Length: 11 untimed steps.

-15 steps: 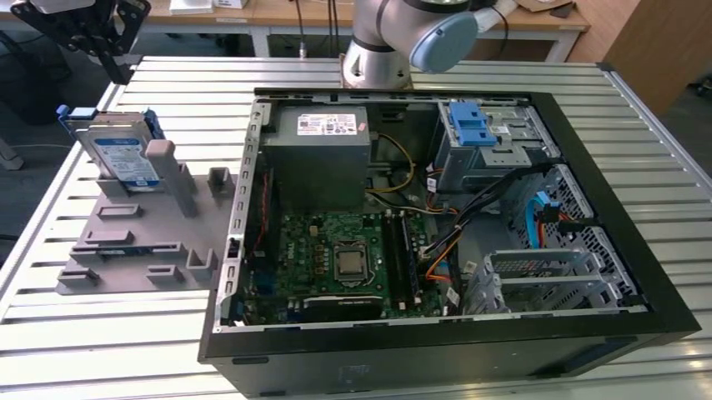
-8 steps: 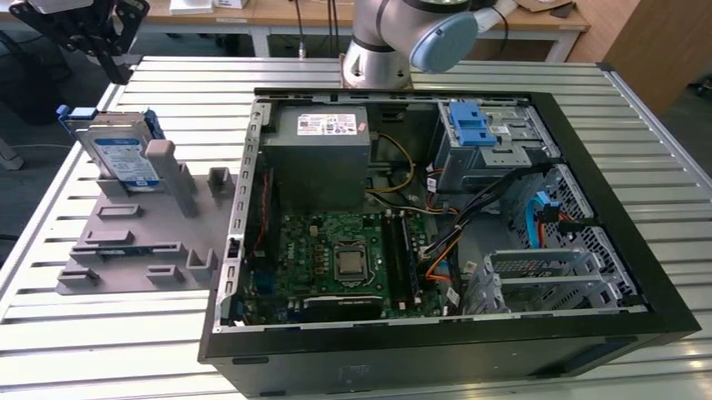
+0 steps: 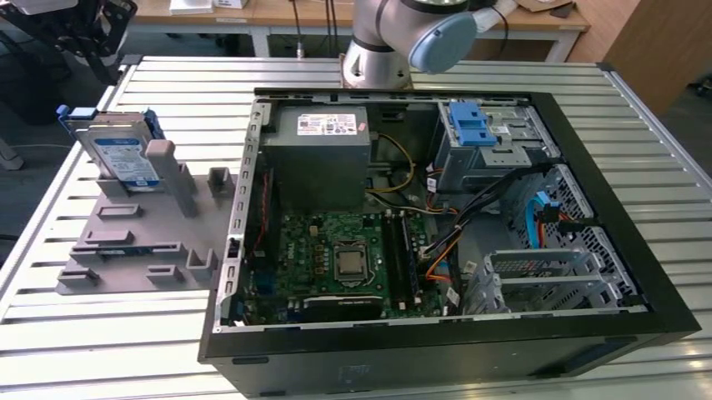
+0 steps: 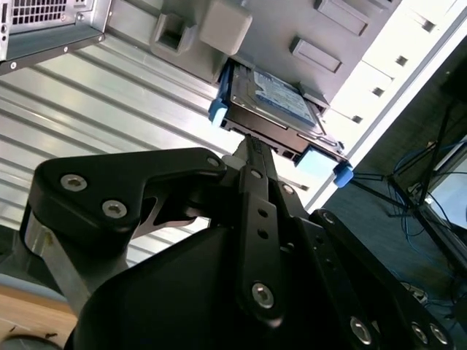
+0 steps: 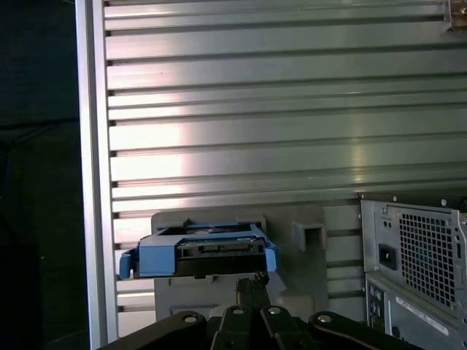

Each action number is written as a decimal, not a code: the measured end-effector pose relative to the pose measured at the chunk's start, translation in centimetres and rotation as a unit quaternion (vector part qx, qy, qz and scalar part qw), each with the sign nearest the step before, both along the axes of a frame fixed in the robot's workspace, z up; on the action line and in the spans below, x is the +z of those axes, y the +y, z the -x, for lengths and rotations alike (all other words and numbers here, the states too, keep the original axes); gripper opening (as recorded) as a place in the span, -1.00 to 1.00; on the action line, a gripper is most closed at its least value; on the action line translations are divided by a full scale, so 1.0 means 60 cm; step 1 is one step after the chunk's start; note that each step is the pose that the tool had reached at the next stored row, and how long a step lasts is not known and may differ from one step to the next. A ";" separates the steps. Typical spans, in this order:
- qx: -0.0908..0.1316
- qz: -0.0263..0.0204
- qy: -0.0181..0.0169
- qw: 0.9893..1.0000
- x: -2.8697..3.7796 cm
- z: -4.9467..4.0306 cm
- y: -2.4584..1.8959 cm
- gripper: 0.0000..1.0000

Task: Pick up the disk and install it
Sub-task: 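Reach for the disk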

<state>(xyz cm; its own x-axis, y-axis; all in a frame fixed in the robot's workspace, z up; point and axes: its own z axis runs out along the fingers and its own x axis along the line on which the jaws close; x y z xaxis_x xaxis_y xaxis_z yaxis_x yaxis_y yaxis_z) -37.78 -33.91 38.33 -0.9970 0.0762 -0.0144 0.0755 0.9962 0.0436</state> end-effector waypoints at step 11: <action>0.000 0.001 0.004 1.000 -0.006 0.040 0.0000 -0.79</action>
<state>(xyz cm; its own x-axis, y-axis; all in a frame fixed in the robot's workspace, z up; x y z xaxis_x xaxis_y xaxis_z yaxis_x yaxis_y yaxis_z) -40.21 -33.91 37.96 -0.9971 0.0762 -0.0062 0.0759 0.9962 0.0416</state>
